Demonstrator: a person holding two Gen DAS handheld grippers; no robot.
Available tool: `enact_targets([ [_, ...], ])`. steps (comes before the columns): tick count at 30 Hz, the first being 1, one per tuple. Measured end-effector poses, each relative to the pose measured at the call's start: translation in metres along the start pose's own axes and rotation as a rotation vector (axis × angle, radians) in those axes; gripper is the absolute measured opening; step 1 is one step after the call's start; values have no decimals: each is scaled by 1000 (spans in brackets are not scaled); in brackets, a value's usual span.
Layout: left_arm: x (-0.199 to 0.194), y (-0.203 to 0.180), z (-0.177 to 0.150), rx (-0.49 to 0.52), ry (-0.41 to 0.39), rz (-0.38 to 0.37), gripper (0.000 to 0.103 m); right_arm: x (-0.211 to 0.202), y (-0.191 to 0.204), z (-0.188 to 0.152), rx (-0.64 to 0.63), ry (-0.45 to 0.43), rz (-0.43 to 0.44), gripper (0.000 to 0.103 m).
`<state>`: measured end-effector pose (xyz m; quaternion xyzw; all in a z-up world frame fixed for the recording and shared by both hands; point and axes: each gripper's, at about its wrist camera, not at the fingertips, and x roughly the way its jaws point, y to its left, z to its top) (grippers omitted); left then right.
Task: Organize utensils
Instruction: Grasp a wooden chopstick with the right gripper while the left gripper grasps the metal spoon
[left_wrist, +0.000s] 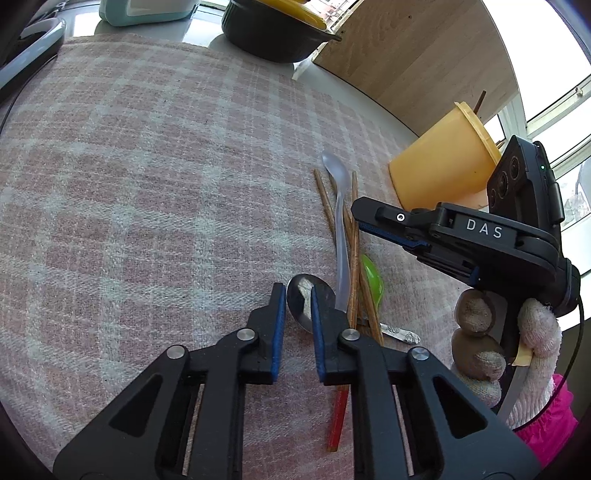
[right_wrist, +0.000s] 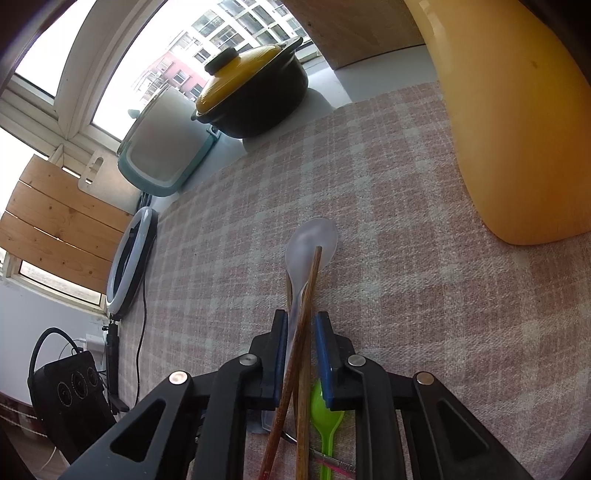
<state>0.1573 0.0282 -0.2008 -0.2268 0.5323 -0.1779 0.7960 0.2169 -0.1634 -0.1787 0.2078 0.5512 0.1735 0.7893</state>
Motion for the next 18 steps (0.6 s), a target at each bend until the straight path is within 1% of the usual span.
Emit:
enact_targets([
  [5,3,1,1,1,-6,-2,8,5,1,3,-13,8,-14,6],
  [11,4,2,4,-3,-14,-4,6,5,3,4,-22,8,-9,5],
  [18,-11,8,5,-3,-38,9,5,-8,9,2,-57,-15,2,4],
])
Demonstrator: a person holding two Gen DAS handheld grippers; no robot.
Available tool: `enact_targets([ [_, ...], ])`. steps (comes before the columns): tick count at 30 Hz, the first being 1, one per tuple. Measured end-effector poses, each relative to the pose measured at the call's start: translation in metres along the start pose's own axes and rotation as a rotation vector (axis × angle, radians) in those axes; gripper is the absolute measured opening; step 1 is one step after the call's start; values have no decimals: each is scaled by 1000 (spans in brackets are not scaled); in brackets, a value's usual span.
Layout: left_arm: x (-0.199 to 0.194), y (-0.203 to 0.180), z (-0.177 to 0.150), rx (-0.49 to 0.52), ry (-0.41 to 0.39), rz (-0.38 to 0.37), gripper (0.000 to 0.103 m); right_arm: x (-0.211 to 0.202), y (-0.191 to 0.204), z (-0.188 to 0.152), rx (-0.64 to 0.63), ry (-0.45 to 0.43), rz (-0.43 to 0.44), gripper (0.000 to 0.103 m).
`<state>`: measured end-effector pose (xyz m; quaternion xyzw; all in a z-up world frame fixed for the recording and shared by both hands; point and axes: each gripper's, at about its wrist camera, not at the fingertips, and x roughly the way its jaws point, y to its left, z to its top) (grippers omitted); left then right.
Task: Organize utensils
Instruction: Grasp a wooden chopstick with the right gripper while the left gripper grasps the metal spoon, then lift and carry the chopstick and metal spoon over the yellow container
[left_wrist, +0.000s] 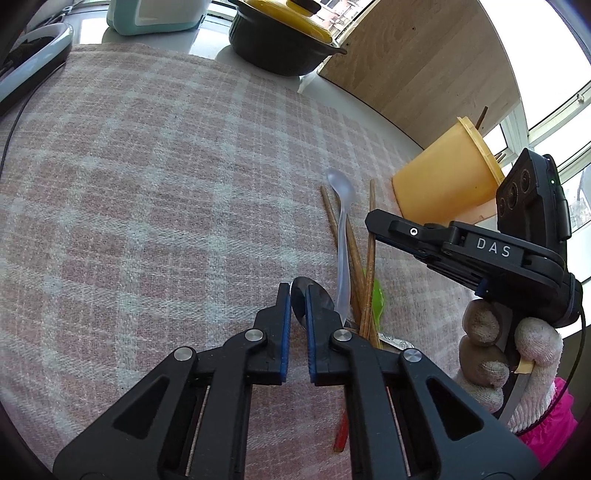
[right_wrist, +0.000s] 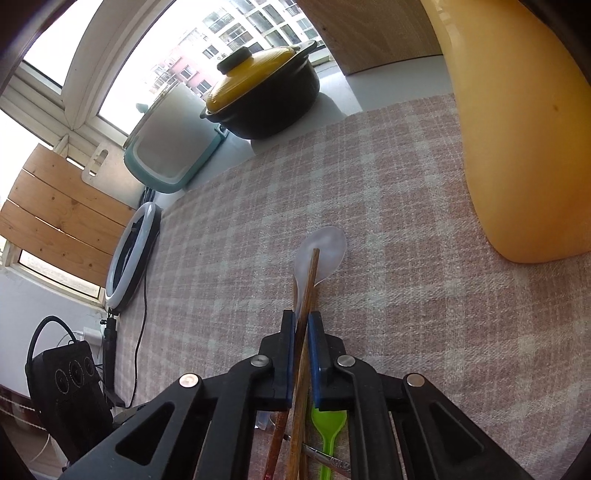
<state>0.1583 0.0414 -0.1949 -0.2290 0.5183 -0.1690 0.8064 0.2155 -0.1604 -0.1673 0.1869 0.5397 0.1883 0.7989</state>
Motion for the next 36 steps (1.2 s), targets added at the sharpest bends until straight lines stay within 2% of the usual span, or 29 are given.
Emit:
enact_targets([
  [23,-86,-10,1,90,-159,68,0,-67,17,-22,-89,-121,38,3],
  [36,-126,-29,6,152,-258,91,0,-119,19,-36,-98,-232,51,2],
])
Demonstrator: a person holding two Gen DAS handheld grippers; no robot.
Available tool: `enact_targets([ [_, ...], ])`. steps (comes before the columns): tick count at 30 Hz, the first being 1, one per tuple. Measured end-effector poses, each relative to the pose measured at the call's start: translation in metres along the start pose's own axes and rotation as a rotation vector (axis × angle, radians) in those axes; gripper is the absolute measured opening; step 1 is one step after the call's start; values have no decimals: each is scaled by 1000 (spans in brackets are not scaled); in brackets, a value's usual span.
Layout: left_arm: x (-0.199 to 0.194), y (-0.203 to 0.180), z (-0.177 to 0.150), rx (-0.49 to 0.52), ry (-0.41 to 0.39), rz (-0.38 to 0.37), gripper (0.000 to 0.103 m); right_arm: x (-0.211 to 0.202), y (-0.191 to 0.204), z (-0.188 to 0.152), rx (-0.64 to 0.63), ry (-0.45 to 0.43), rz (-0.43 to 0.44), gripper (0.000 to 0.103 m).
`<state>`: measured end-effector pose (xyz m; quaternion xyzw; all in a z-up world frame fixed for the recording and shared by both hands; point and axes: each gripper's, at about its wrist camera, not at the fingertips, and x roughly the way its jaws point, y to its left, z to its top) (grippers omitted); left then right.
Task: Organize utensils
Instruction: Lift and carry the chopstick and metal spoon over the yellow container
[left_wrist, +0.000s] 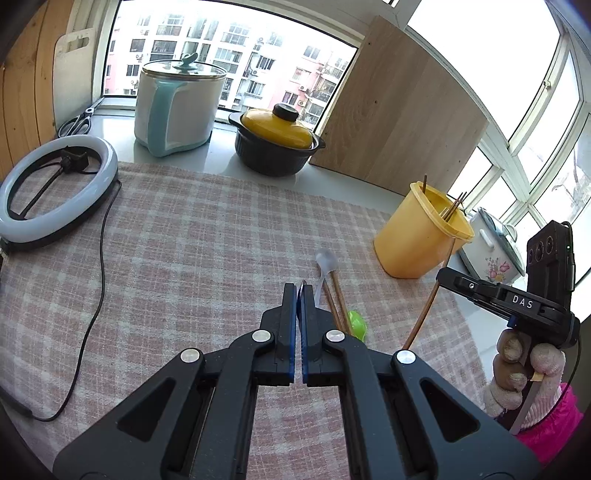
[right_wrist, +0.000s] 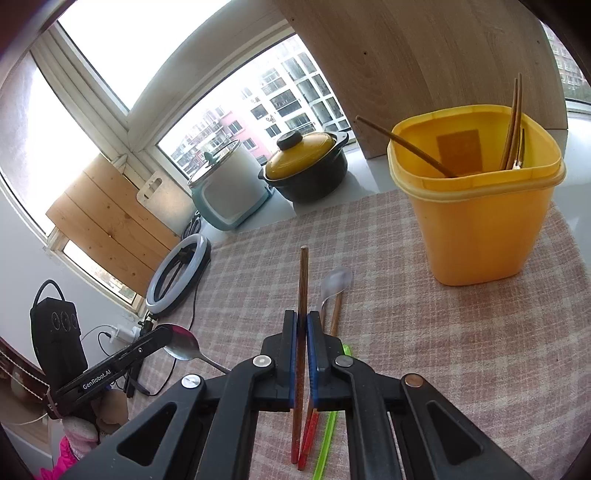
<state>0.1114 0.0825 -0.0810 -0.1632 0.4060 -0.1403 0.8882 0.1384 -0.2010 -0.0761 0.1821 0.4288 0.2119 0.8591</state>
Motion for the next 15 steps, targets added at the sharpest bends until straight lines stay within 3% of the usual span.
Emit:
enact_targets([
  [15,-17,-33,20,86,-62,-26,0,-48,-3,8,-11,-115,-23,2],
])
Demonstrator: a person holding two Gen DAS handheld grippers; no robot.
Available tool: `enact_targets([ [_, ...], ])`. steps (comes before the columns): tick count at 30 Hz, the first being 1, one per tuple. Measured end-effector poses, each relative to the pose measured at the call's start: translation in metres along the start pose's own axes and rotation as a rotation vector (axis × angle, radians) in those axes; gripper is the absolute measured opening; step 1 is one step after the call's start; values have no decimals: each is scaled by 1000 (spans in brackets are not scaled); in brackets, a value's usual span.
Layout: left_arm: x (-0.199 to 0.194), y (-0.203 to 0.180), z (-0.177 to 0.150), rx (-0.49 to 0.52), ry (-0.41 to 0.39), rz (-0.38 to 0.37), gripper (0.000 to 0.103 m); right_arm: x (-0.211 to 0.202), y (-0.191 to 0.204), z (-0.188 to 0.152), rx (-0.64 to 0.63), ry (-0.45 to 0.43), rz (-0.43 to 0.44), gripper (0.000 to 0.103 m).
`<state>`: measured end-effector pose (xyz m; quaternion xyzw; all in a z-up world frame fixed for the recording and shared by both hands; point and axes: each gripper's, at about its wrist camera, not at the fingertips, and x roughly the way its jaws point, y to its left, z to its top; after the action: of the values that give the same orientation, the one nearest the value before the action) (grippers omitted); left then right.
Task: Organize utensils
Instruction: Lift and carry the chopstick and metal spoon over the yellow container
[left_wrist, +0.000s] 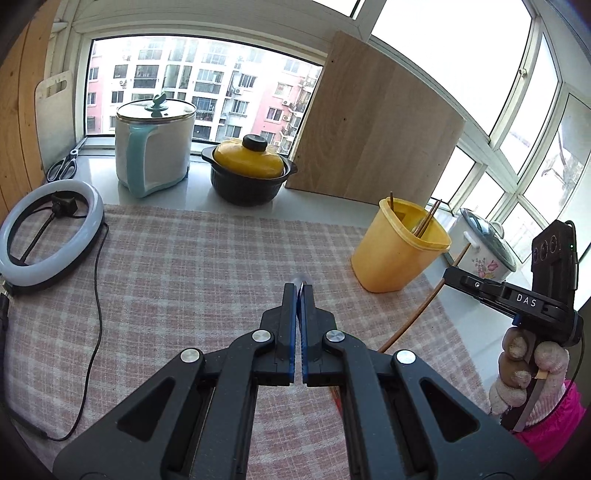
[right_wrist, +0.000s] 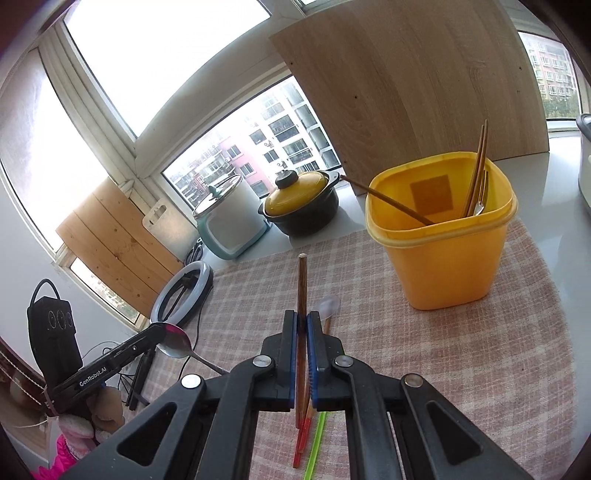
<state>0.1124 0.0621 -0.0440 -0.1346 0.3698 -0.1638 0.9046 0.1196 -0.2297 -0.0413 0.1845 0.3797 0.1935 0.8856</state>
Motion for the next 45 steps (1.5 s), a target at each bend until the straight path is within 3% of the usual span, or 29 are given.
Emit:
enact_targets([
  [27,10,-58,51,80,-86,-89,0,-91,-29,31,15,-205,-95,2],
  [45,41,-89,109,83,-159,-100,0,-127,-43,88,-27,-342,-134,2],
])
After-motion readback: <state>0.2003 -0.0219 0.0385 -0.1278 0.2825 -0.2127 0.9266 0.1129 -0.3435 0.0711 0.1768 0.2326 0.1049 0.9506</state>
